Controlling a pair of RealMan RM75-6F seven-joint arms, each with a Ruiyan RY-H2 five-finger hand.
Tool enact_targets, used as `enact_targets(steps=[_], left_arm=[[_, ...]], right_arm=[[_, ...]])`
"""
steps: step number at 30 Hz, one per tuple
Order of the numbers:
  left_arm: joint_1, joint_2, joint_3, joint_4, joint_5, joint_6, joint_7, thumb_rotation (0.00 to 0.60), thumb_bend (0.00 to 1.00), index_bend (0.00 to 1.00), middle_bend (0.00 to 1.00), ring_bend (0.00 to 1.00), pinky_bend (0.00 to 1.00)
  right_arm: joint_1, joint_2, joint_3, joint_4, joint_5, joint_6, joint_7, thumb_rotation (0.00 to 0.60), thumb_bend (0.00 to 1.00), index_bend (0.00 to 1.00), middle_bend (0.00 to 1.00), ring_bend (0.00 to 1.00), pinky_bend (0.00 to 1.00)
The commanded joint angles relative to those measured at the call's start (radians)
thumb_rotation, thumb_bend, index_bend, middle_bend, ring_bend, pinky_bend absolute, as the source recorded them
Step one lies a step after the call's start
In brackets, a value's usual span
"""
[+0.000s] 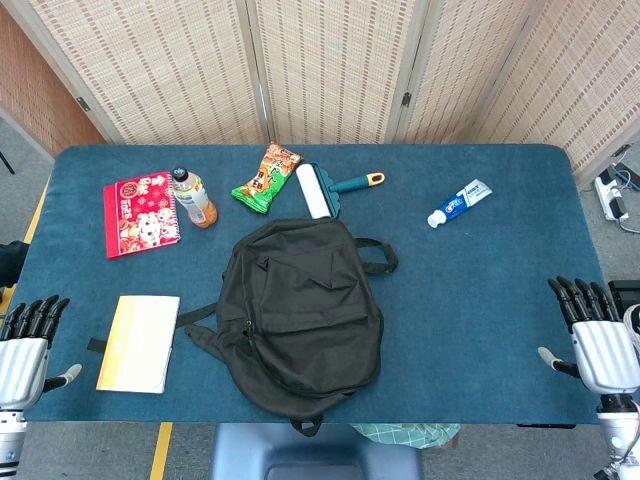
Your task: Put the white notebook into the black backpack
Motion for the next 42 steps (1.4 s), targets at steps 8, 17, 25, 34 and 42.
enact_targets(steps=[8,17,25,34,42], left_arm=[[-0.01,-0.017,-0.001,0.035,0.012,-0.007,-0.016,0.6,0.11,0.16,0.14,0.14,0.11],[-0.072,-0.051,0.008,0.147,0.082,-0.066,-0.109,0.6,0.12,0.21,0.18,0.16,0.13],[-0.135,-0.13,0.052,0.325,0.178,-0.117,-0.23,0.6,0.14,0.22,0.18,0.17,0.13],[-0.192,-0.234,0.094,0.545,0.236,-0.168,-0.331,0.6,0.12,0.22,0.18,0.17,0.14],[-0.188,-0.307,0.105,0.717,0.189,-0.216,-0.402,0.6,0.09,0.2,0.18,0.16,0.14]], right_arm=[[-0.002,0.004,-0.002,0.0,-0.013,0.009,0.021,0.6,0.05,0.0,0.1,0.04,0.04],[-0.001,0.034,0.002,-0.017,-0.035,0.025,0.031,0.6,0.05,0.0,0.1,0.04,0.04],[-0.001,0.045,-0.005,-0.024,-0.052,0.027,0.044,0.6,0.05,0.0,0.1,0.04,0.04],[-0.005,0.058,-0.013,-0.046,-0.073,0.038,0.044,0.6,0.05,0.0,0.1,0.04,0.04],[-0.01,0.067,-0.018,-0.066,-0.083,0.045,0.037,0.6,0.05,0.0,0.1,0.04,0.04]])
